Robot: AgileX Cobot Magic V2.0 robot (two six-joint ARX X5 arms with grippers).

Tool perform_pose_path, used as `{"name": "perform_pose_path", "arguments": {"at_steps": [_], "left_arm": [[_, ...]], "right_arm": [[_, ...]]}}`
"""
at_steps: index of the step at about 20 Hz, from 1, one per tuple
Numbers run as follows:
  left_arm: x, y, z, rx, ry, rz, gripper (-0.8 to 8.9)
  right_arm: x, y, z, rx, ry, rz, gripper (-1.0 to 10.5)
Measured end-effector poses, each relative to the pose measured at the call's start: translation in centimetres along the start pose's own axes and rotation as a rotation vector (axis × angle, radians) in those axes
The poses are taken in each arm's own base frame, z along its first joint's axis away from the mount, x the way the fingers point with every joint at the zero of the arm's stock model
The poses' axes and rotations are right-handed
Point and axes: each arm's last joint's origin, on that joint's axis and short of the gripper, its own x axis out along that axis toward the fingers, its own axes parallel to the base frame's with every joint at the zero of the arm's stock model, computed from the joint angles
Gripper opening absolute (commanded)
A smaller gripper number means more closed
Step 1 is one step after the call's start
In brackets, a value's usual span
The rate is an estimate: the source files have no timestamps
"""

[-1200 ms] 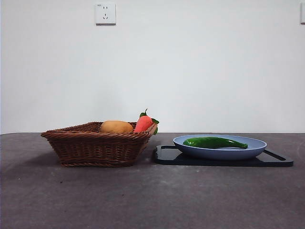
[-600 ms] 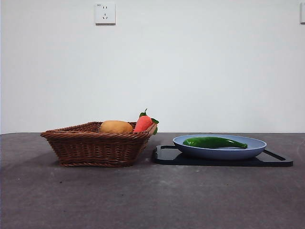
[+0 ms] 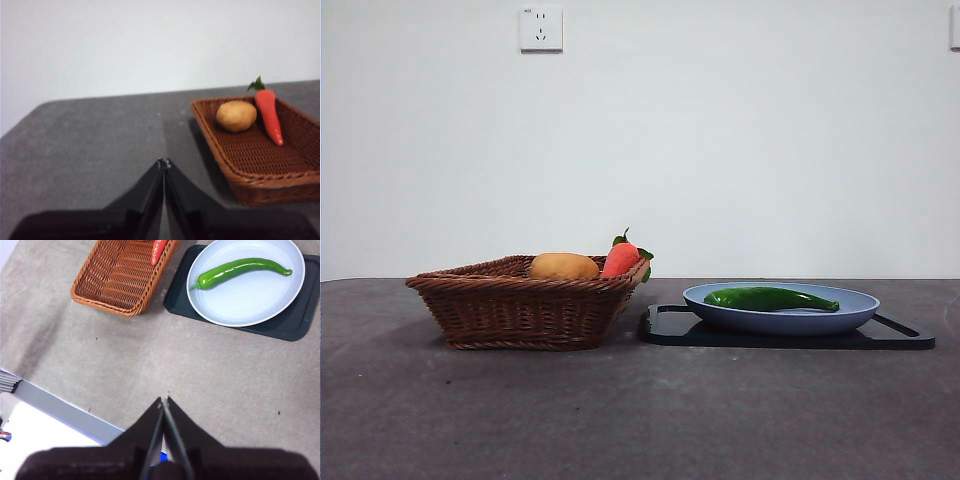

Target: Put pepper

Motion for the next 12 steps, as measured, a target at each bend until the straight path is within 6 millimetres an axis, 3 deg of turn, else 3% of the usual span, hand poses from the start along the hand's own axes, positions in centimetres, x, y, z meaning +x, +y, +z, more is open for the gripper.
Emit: {"name": "perform_pose_path", "arguments": {"at_steps": [7, 12], "left_arm": [[-0.1, 0.0, -1.5, -0.018, 0.152, -0.002, 0.08], [-0.1, 0.0, -1.5, -0.018, 0.151, -0.002, 0.08]], "right_arm": [[0.0, 0.0, 0.0, 0.0, 0.0, 0.0, 0.1], [0.0, 0.0, 0.0, 0.0, 0.0, 0.0, 0.1]]}}
